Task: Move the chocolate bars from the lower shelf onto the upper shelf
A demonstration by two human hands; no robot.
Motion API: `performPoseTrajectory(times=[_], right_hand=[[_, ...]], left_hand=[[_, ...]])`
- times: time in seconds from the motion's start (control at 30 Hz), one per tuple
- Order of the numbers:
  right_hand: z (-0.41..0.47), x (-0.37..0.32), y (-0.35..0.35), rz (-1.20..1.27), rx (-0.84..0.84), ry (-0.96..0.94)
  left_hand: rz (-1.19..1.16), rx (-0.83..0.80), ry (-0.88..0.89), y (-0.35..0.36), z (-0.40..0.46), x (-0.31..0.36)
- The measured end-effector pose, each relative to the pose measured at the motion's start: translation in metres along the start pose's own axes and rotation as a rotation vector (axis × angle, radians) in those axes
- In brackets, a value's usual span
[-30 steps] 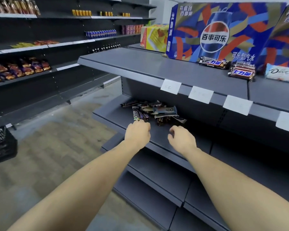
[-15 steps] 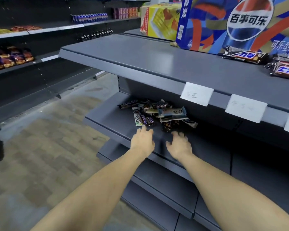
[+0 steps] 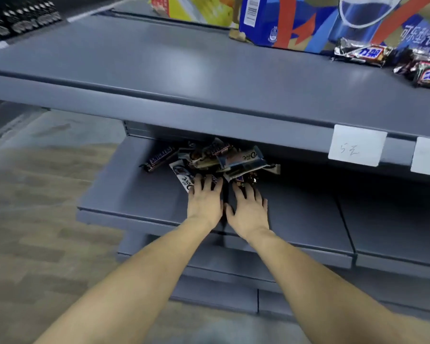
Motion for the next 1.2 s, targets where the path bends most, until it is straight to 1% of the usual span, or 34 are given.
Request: performPoseTrajectory(times=[0.13, 0.27, 0.33, 0.43, 0.47, 0.63, 0.7, 0.83, 0.9, 1.0, 1.1, 1.2], right_hand=[[-0.002, 0.003, 0.003, 0.074, 0.112, 0.012], [-0.013, 0.012, 0.002, 0.258, 0.326, 0.063], [-0.015, 0.017, -0.001, 0.346, 0.392, 0.131], [-0.012, 0.024, -0.003, 0.432, 0.405, 0.321], [-0.012, 0.025, -0.003, 0.431, 0.407, 0.343], [-0.011, 0.024, 0.003, 0.382, 0.381, 0.301], [-0.011, 0.025, 0.002, 0.393, 0.411, 0.298], [-0.012, 0.032, 0.001, 0.478, 0.471, 0.369], [-0.011, 0.032, -0.001, 0.514, 0.484, 0.385], [-0.008, 0.031, -0.001, 0.525, 0.472, 0.384], [-0.007, 0.030, 0.002, 0.481, 0.445, 0.356], [-0.006, 0.030, 0.003, 0.474, 0.453, 0.326]], left_hand=[[0.057, -0.016, 0.081, 0.011, 0.005, 0.009], [0.051, -0.013, 0.151, 0.013, 0.000, 0.015], [0.026, 0.022, 0.179, 0.013, -0.007, 0.018], [-0.019, 0.019, 0.184, 0.015, -0.014, 0.020], [-0.030, 0.012, 0.180, 0.015, -0.014, 0.020], [-0.071, -0.014, 0.133, 0.009, -0.016, 0.019], [-0.101, -0.017, 0.102, 0.006, -0.016, 0.019], [-0.196, -0.032, 0.014, 0.005, -0.019, 0.019], [-0.234, -0.003, -0.029, 0.006, -0.018, 0.018], [-0.240, 0.043, -0.086, 0.008, -0.013, 0.013], [-0.228, 0.028, -0.120, 0.010, -0.012, 0.011], [-0.222, 0.032, -0.115, 0.010, -0.012, 0.012]])
Point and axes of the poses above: each hand's wrist, its own z-axis towards the middle knuckle, its own y-axis out of the palm, x = y × z, the point moved 4 cm from there along z, towards the middle knuckle, and after that the axes turned 10 degrees about x, right-handed, at the moved point
